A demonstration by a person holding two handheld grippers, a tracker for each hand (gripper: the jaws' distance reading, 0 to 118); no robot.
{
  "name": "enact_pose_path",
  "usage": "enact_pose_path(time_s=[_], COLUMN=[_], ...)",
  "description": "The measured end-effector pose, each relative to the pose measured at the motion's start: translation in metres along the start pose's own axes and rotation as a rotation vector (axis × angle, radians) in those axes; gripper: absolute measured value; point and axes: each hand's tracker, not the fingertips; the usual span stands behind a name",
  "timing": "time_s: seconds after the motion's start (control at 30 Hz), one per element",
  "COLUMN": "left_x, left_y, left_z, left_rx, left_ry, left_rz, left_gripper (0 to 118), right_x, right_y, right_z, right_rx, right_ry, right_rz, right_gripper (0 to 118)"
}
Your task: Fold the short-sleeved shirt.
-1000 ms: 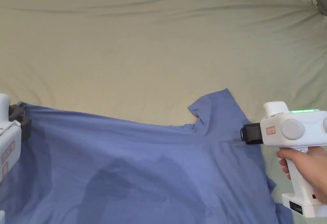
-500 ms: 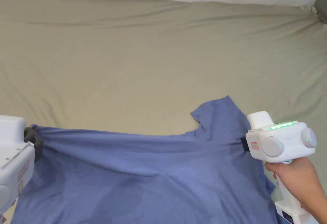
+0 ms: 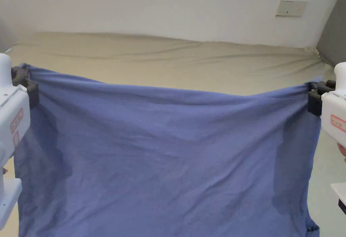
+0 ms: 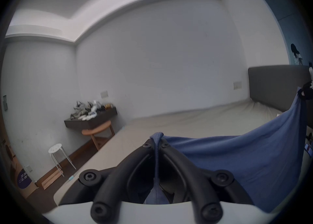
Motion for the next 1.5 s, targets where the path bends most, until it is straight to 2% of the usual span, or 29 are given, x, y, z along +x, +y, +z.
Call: enact_pose_path(time_s=[0.2,0.43,0.53,0.63,0.77,1.13,1.3,1.5], left_x=[-0.017,-0.041,-0.044,-0.045,-0.051,-0.045,-0.044,-0.04], left_y=[0.056,0.103,0.123,0.144,0.172,0.231,0.246,0.25], left_z=[0.051,0.077,0.077,0.072,0.051,-0.027,-0.078,-0.132], left_rx=[0.168,0.268,0.301,0.327,0.319,0.276,0.233,0.193], left_ry=[0.012,0.031,0.045,0.063,0.04,0.065,0.07,0.102], left_rz=[0.037,0.06,0.048,0.029,0.059,0.012,0.013,-0.043], left_gripper=[0,0,0,0,0,0,0,0], right_x=[0.015,0.04,0.045,0.046,0.048,0.045,0.034,0.03], right_y=[0.044,0.086,0.109,0.136,0.17,0.236,0.255,0.274], right_z=[0.063,0.096,0.102,0.101,0.087,0.011,-0.032,-0.071], right_rx=[0.165,0.299,0.334,0.375,0.396,0.39,0.4,0.384], right_ry=[-0.065,-0.096,-0.097,-0.12,-0.129,-0.152,-0.194,-0.161], right_rz=[-0.019,-0.061,-0.048,0.009,0.03,0.061,0.139,0.13], right_gripper=[6,6,6,6,6,6,6,6])
